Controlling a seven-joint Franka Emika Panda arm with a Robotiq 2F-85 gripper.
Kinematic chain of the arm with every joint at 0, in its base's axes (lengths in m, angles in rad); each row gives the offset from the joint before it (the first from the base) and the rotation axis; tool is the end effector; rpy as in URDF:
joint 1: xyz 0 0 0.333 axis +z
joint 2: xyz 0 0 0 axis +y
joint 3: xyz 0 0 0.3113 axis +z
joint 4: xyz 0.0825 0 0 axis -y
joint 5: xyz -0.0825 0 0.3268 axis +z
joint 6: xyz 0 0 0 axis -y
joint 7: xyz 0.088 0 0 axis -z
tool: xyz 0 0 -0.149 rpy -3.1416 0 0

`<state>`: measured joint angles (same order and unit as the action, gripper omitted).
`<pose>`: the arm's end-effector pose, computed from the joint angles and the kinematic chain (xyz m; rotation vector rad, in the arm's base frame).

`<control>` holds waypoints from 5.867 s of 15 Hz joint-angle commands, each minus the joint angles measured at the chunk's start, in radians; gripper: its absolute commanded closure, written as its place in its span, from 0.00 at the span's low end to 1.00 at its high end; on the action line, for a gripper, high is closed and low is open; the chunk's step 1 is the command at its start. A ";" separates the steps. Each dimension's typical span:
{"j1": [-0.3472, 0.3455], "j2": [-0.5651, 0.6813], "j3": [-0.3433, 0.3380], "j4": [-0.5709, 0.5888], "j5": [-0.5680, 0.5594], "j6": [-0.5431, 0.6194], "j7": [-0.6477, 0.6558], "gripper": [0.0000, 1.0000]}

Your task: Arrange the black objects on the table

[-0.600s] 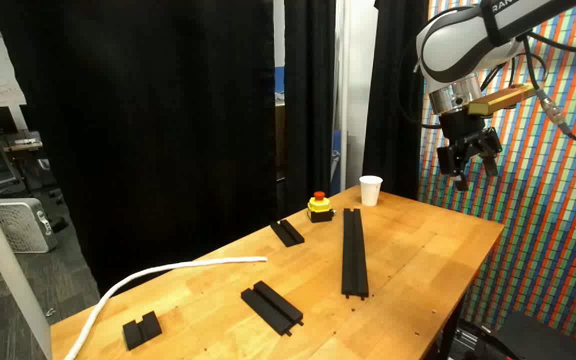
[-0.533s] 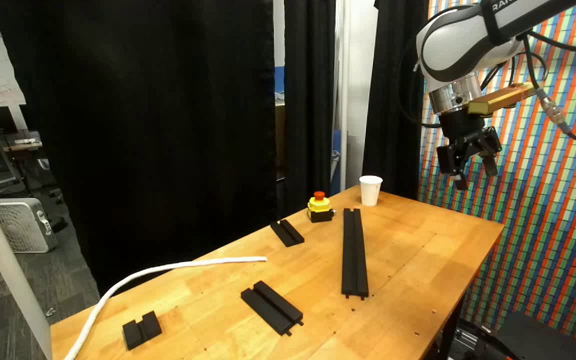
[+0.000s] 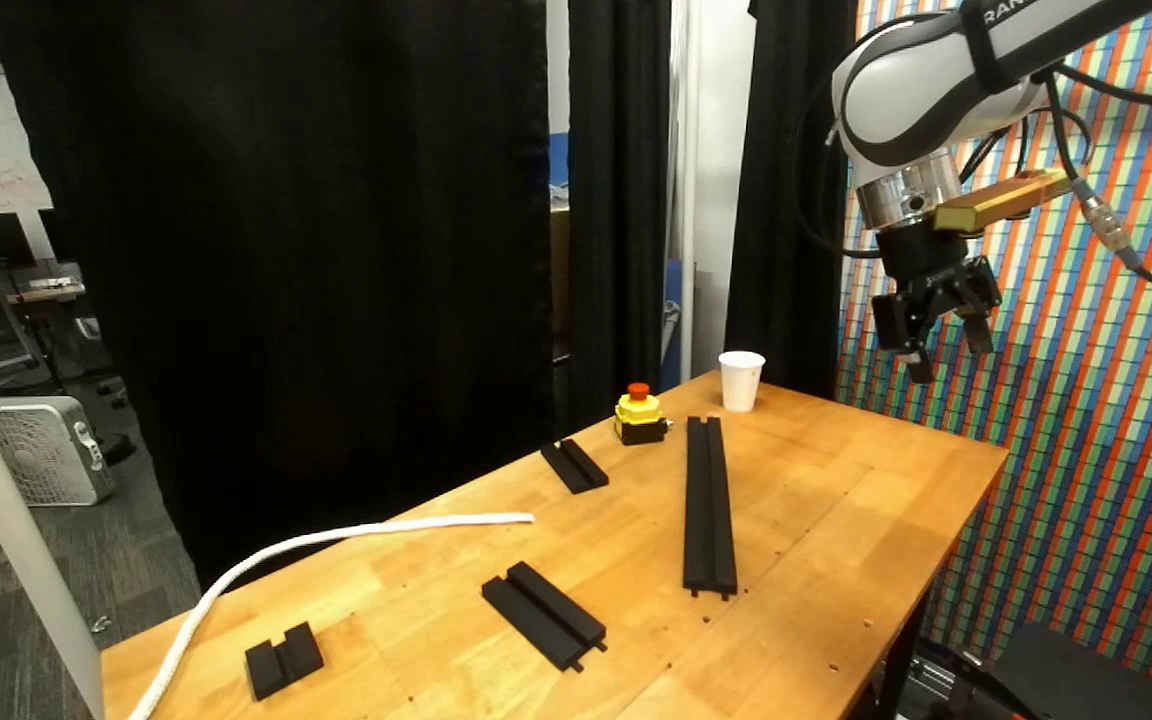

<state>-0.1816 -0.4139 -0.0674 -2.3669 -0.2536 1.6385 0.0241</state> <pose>0.3048 -0.1156 0.4399 2.8997 -0.2991 -0.4943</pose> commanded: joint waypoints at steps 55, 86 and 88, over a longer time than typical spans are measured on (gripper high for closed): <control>0.241 0.618 0.119 -0.097 0.413 1.013 0.617 0.32; 0.307 0.422 0.140 -0.270 0.342 1.069 0.835 0.53; 0.312 0.394 0.144 -0.270 0.312 1.041 0.851 0.53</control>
<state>0.1274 0.0473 0.0692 -2.6204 0.0907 2.7057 0.8630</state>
